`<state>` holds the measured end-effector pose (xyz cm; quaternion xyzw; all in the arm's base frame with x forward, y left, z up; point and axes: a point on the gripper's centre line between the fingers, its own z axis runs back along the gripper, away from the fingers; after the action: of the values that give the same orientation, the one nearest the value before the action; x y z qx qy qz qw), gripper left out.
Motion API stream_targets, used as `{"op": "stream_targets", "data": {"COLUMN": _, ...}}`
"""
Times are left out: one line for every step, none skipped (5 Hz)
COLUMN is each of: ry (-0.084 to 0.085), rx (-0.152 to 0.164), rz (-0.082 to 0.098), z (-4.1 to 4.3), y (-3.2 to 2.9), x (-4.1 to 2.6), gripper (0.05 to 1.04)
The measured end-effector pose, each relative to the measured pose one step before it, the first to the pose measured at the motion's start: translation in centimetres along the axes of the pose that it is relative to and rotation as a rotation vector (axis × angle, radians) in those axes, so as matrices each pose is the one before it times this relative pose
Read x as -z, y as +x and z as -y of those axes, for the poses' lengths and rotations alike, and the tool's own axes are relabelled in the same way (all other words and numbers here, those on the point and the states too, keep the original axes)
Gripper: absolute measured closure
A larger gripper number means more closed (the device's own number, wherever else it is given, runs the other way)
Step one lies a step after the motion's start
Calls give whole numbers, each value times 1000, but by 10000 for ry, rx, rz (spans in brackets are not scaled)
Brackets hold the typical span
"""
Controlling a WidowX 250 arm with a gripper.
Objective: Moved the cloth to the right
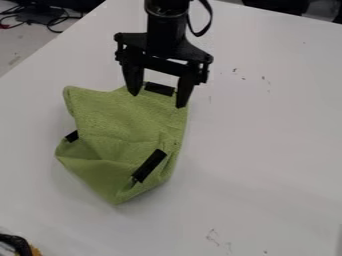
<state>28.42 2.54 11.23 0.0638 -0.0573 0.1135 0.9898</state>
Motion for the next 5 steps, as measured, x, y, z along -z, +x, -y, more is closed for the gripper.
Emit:
{"op": "stream_targets", "data": {"ry": -516, "rx": 969, "rz": -554, "z": -452, "y": 3416, "x": 3276, "gripper": 84}}
{"op": "stream_targets", "data": {"ry": -317, "rx": 554, "rz": -404, "z": -1123, "y": 2500, "x": 2550, "gripper": 84}}
{"op": "stream_targets", "data": {"ry": -145, "rx": 230, "rz": -385, "z": -1059, "y": 1313, "x": 2382, "gripper": 84}}
{"op": "stream_targets", "data": {"ry": -347, "rx": -63, "rz": -252, "z": -851, "y": 428, "x": 1386, "gripper": 84}}
{"op": "stream_targets", "data": {"ry": -375, "rx": 182, "rz": -271, "z": -144, "y": 82, "x": 1722, "gripper": 83}}
